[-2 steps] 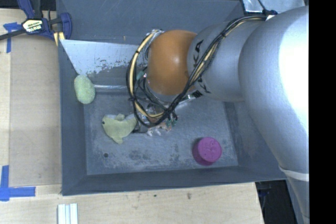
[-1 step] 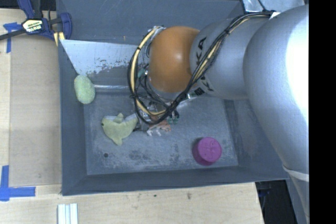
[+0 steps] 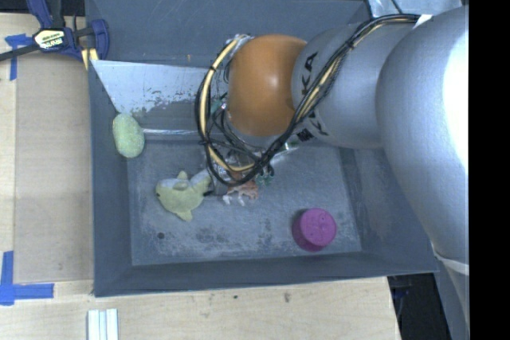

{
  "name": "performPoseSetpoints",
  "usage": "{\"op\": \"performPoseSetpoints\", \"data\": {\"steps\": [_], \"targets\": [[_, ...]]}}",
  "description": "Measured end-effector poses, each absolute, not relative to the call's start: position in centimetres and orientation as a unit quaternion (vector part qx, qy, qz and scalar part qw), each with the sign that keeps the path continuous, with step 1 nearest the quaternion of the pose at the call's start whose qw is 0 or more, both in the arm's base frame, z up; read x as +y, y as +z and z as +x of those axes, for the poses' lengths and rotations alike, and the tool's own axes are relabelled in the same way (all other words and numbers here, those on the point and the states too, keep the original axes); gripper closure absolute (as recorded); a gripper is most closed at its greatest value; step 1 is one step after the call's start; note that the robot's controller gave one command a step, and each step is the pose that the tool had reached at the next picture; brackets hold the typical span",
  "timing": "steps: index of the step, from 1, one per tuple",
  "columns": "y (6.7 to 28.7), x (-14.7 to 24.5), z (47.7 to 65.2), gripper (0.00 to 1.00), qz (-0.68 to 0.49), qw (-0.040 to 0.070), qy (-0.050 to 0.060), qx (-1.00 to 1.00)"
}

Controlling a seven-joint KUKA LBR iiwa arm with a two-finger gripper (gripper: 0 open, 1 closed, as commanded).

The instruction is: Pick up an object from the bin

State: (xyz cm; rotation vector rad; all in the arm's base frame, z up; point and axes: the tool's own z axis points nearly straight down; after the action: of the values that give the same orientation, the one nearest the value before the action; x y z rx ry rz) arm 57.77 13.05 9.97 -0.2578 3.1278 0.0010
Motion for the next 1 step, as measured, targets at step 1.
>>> {"op": "performPoseSetpoints", "data": {"steps": [1], "targets": [[10.86,13.05,57.80,1.00,-0.082,0.002,0.000,0.997]]}}
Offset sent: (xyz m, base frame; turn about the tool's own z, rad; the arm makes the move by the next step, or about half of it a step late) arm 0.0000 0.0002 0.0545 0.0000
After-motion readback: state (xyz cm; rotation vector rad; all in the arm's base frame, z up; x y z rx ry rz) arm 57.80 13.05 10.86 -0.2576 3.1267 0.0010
